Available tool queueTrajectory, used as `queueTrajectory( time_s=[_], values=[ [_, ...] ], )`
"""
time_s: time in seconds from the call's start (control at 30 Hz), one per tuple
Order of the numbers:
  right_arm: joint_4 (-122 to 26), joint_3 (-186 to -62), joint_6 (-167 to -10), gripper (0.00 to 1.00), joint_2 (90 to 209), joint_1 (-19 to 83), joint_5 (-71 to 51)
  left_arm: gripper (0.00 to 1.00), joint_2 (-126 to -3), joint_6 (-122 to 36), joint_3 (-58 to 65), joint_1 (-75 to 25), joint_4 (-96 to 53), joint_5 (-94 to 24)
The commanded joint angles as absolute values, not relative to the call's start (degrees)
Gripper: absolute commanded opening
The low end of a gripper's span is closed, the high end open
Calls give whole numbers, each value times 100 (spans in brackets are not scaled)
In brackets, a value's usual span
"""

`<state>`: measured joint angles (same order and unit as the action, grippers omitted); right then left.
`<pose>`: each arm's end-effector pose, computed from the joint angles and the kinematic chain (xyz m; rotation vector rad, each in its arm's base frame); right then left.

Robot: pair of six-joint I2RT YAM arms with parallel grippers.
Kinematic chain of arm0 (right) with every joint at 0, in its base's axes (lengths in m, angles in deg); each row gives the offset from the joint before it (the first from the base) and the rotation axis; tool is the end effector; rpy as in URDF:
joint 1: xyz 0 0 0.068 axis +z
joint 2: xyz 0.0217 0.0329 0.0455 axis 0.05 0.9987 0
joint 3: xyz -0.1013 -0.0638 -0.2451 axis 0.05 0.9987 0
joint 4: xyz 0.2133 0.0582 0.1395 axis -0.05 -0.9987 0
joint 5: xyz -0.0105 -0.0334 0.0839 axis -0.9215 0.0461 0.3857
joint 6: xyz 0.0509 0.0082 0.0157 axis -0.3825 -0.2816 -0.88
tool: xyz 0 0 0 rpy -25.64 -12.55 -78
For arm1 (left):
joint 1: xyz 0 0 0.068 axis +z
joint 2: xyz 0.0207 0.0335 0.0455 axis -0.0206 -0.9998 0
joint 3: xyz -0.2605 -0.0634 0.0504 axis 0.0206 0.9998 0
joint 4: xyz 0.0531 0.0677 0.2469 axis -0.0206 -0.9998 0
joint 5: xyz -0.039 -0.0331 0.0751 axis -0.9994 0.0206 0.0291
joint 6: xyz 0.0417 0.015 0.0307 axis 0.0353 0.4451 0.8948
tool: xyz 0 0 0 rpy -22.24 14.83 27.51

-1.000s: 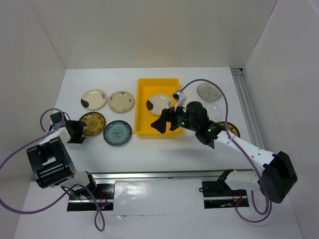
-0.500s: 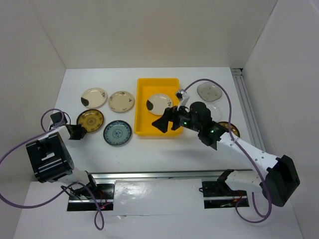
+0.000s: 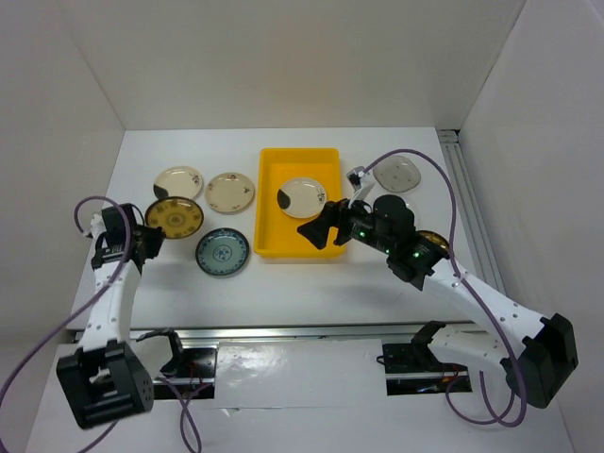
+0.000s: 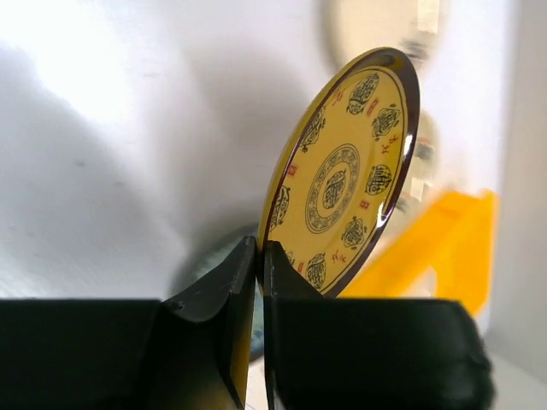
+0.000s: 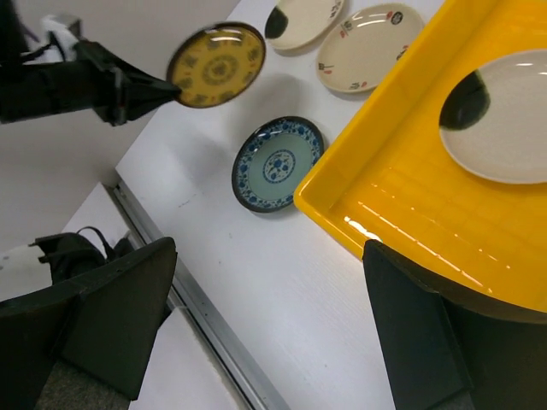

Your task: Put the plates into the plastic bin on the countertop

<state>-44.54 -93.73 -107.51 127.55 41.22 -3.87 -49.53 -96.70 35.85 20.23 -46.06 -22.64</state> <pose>0.1862 0.1582 0.3187 -0.3834 1.8347 1.0063 0.2075 0.0742 0.2369 -1.6016 1.7121 -0.3286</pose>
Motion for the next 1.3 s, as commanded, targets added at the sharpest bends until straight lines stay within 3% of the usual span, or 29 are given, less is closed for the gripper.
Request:
queueTrajectory(
  time_s=[0.0,0.1,0.37,0.53,0.97,1.07,1.23,1.27],
  values=[
    [-4741,-9367,-10632,96,12386,4014,-763,0,-4183,-9364,3085,1483,-4758,-1865],
    [-4987,-9314,-10631,96,12105,3952,-1105,0,-4233,-9075,2874,746,-4038,-2531],
    [-5436,-9262,-10746,96,11708,3776,-1528,0,-7264,-8134,716,-1401,-3149,-2981],
    [-5708,-9209,-10807,96,11445,3724,-1590,0,-8977,-7914,-571,-1684,-3579,-2928],
    [-5823,-9033,-10860,96,11216,3671,-1528,0,-10747,-7632,-2075,-1842,-4063,-3069],
    [-5884,-9033,-10799,96,11216,3671,-1528,10,-10747,-7632,-2075,-1947,-4063,-3069],
    [-5884,-9033,-10798,98,11269,3618,-1528,52,-10405,-7580,-2022,-2061,-4063,-3069],
    [-5884,-9033,-10798,98,11269,3618,-1528,55,-10326,-7579,-2022,-2062,-4063,-3121]
  ],
)
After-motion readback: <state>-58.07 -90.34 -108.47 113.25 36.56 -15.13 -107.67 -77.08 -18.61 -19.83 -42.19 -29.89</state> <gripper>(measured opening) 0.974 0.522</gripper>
